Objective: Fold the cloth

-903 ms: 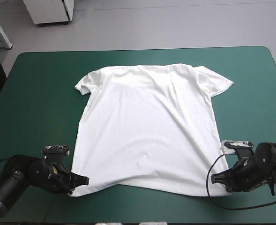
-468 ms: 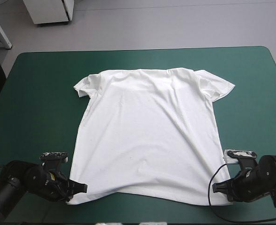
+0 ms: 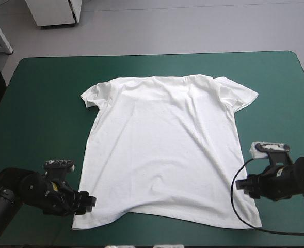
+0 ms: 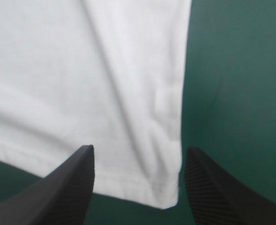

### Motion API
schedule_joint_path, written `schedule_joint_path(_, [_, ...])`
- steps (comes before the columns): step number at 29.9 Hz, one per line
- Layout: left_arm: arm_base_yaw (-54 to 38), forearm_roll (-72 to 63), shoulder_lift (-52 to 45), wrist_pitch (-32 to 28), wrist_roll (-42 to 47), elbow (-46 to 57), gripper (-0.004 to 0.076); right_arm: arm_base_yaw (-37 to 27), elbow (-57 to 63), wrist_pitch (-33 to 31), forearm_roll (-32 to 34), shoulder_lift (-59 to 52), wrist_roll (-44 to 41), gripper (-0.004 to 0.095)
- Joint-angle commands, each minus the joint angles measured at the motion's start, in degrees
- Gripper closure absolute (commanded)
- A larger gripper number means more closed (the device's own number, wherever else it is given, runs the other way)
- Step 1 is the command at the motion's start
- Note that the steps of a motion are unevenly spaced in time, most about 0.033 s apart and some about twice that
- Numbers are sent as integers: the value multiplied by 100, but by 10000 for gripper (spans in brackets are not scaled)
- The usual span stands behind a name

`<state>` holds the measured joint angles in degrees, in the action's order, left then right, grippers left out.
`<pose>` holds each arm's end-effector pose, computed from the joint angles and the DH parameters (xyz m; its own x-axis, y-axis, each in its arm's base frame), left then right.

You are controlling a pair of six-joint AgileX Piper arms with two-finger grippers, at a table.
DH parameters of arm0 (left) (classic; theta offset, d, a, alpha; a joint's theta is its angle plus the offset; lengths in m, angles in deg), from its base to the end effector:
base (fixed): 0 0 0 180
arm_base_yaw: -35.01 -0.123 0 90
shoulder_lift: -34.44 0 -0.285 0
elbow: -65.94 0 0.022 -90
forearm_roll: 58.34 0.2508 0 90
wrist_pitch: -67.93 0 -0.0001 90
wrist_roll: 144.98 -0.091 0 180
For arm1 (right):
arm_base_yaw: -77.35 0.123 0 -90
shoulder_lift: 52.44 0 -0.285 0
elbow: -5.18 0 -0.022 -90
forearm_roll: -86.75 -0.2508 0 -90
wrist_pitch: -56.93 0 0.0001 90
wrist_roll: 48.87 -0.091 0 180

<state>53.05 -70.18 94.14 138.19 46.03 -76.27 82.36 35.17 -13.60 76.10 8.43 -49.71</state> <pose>0.1155 -0.0561 0.2710 -0.9853 0.0528 -0.1624 0.0912 0.9668 -0.2388 0.1394 0.0281 0.3054 -0.9505 -0.0070 -0.3106 -0.0691 0.9795 0.1894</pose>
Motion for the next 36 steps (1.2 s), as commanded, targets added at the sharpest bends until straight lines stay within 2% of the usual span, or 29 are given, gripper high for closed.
schedule_joint_path(1, [34,621,176,-143,209,-995,214,-8,-1011,-104,634,162,-177,364])
schedule_joint_path(3, [24,984,449,-128,209,-1350,214,-8,-1471,-104,819,381,-226,386])
schedule_joint_path(9, [-100,1561,1978,-295,121,-2628,214,-8,-2615,-26,792,1270,-226,403])
schedule_joint_path(15, [-818,766,3427,-492,-497,-3869,214,-8,-3100,64,743,1895,-226,405])
schedule_joint_path(21, [-967,984,4573,-308,-780,-5118,214,-8,-3176,314,640,2123,-226,421])
schedule_joint_path(27, [-967,986,5387,-221,-769,-5794,214,-8,-3176,342,640,2237,-226,432])
schedule_joint_path(36, [-967,929,6013,-376,-762,-5883,214,-16,-3176,465,697,2254,-226,468])
